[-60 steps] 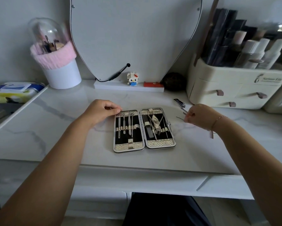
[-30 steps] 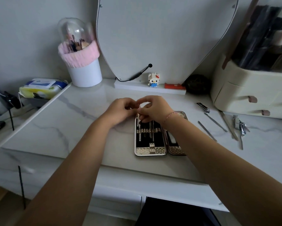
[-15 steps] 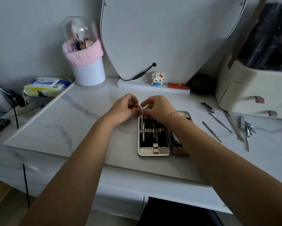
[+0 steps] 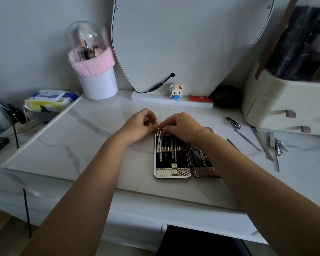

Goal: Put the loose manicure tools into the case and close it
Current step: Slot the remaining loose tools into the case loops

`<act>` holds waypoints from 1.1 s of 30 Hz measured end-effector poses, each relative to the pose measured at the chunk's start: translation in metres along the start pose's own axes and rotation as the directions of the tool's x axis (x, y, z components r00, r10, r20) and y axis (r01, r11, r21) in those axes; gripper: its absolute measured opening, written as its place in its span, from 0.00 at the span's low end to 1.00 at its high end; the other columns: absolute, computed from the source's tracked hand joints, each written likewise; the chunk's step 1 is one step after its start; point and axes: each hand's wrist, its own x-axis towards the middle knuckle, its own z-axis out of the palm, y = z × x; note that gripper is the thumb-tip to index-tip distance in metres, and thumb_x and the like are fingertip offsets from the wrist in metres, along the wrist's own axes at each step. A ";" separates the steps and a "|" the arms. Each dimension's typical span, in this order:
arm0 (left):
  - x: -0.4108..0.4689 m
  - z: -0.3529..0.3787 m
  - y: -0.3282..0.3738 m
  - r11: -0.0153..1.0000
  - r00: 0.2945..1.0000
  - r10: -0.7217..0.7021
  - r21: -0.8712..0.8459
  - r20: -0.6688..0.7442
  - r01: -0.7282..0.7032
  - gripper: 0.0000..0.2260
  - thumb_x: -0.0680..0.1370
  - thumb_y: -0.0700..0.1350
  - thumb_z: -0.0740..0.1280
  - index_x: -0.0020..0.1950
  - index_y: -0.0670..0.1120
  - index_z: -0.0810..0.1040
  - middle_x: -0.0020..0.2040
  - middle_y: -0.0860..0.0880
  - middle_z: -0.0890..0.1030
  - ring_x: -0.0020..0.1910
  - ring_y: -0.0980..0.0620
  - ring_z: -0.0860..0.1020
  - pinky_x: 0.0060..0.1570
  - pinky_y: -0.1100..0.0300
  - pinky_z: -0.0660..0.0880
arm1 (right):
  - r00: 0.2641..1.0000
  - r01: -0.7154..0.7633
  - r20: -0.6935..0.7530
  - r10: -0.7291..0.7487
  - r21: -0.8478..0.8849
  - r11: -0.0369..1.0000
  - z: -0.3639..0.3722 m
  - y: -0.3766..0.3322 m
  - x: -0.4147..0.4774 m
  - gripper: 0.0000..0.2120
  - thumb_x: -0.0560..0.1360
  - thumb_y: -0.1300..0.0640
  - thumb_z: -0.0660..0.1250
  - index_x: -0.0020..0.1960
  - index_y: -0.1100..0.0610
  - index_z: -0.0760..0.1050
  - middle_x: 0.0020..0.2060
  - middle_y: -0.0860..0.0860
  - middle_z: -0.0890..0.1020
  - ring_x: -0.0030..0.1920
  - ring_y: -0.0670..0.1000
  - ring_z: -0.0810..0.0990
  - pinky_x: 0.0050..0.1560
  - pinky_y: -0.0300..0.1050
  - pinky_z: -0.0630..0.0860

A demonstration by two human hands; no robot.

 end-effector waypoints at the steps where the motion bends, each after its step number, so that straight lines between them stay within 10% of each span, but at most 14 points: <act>1: 0.000 0.000 0.000 1.000 1.000 -0.002 0.002 -0.003 0.002 0.09 0.73 0.40 0.70 0.44 0.51 0.72 0.44 0.43 0.81 0.40 0.51 0.75 0.45 0.55 0.71 | 1.000 0.006 0.010 -0.006 -0.014 1.000 0.000 0.000 -0.001 0.14 0.74 0.64 0.62 0.53 0.54 0.82 0.37 0.49 0.79 0.34 0.45 0.74 0.32 0.27 0.67; 9: 0.000 0.000 -0.001 1.000 1.000 0.001 0.013 -0.004 -0.001 0.09 0.73 0.39 0.70 0.43 0.52 0.73 0.44 0.42 0.81 0.41 0.50 0.75 0.49 0.50 0.74 | 0.986 0.083 0.146 -0.075 -0.051 0.995 -0.003 0.001 -0.005 0.15 0.75 0.66 0.60 0.55 0.57 0.82 0.50 0.52 0.79 0.54 0.53 0.77 0.58 0.43 0.70; 33: -0.002 -0.001 0.003 0.999 1.000 0.004 0.044 0.000 -0.004 0.09 0.74 0.39 0.70 0.43 0.52 0.73 0.44 0.43 0.82 0.42 0.50 0.77 0.52 0.49 0.74 | 0.981 0.148 0.129 -0.141 -0.041 0.988 -0.001 0.009 -0.008 0.16 0.75 0.66 0.60 0.53 0.54 0.82 0.55 0.52 0.76 0.55 0.49 0.74 0.56 0.33 0.65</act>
